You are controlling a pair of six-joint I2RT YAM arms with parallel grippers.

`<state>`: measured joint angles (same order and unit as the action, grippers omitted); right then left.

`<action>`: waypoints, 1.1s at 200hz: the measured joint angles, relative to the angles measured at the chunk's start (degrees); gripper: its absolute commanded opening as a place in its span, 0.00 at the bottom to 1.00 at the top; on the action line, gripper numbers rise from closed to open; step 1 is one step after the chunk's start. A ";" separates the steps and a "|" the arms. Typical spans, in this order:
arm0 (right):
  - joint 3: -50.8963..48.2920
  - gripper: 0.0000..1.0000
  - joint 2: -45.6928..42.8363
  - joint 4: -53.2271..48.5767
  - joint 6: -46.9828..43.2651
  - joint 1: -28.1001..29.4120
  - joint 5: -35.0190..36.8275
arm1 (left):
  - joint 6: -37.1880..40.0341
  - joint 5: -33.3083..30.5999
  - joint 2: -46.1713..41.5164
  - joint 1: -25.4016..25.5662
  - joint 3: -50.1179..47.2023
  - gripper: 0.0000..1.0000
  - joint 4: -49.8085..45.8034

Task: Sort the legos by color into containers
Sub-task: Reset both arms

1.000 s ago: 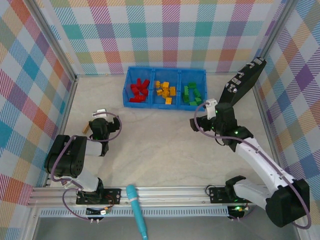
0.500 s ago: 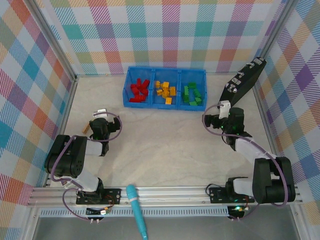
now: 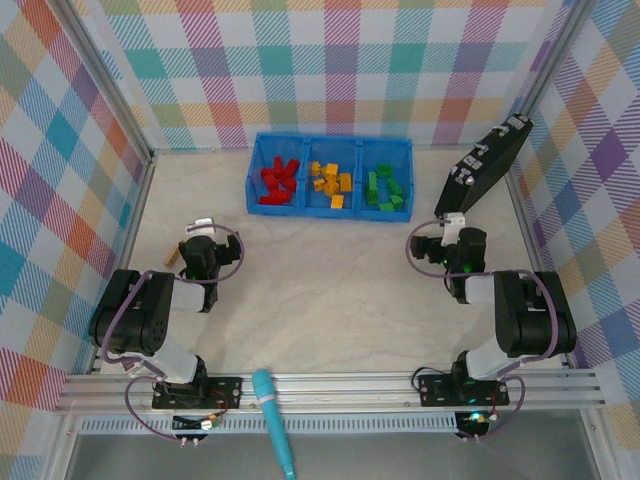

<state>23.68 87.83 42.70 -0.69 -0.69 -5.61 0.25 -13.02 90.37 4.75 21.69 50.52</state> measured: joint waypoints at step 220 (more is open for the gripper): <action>0.00 0.99 0.00 2.29 0.02 0.70 2.19 | -0.02 0.11 0.00 0.00 0.02 1.00 -0.02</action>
